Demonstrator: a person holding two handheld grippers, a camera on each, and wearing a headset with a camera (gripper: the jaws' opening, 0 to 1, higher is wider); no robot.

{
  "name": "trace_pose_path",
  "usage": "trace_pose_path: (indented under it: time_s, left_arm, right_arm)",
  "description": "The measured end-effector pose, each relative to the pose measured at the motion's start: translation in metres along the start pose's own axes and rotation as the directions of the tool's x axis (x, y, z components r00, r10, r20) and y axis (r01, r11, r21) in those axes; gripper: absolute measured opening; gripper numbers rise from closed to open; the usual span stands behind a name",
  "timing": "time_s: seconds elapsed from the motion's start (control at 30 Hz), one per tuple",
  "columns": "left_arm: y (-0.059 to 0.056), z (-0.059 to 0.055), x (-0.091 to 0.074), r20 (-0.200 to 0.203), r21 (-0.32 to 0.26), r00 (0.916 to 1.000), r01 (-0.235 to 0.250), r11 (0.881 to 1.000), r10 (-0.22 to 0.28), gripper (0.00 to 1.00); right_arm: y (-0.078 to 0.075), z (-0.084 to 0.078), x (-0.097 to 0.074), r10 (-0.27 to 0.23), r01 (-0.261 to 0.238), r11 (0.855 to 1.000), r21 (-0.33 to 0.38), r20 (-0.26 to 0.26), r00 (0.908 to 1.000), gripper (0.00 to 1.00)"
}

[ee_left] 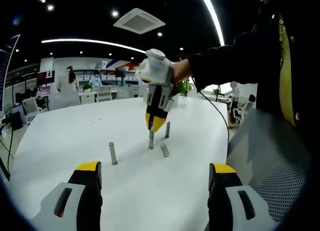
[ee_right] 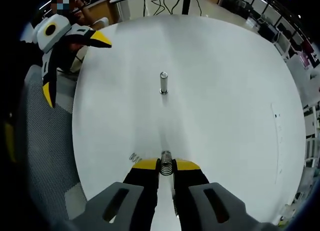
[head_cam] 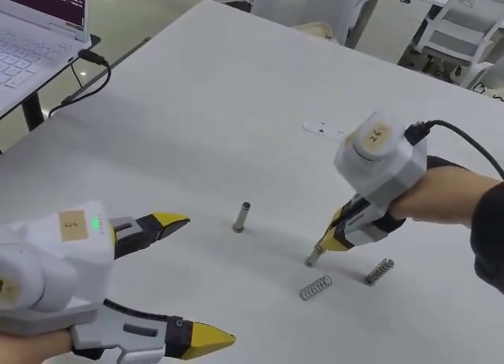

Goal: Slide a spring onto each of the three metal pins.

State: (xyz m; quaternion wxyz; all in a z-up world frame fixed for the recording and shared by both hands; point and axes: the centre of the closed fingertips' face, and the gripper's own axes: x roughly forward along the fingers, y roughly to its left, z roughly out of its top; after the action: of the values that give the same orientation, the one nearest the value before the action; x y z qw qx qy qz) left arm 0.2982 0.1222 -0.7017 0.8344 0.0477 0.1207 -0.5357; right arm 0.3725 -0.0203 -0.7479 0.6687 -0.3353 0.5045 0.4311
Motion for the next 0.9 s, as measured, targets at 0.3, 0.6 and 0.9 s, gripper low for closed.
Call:
trace_pose_path:
  time_s: [0.3,0.6,0.9]
  left_arm:
    - [0.0,-0.001,0.0,-0.004,0.0,1.0,0.0,1.0,0.0,0.85]
    - [0.0,-0.001,0.0,-0.007,0.001,1.0,0.002,1.0,-0.002,0.84]
    - [-0.001,-0.003,0.001,-0.012,-0.002,0.9999,0.003,1.0,-0.003,0.83]
  right_arm:
    - [0.0,-0.003,0.012,0.003,-0.003,1.0,0.009,0.002,1.0,0.08]
    - [0.001,-0.007,0.023,0.01,-0.01,1.0,0.025,0.002,0.9999,0.08]
    - [0.002,-0.009,0.027,0.014,-0.014,0.999,0.032,0.003,0.9999,0.09]
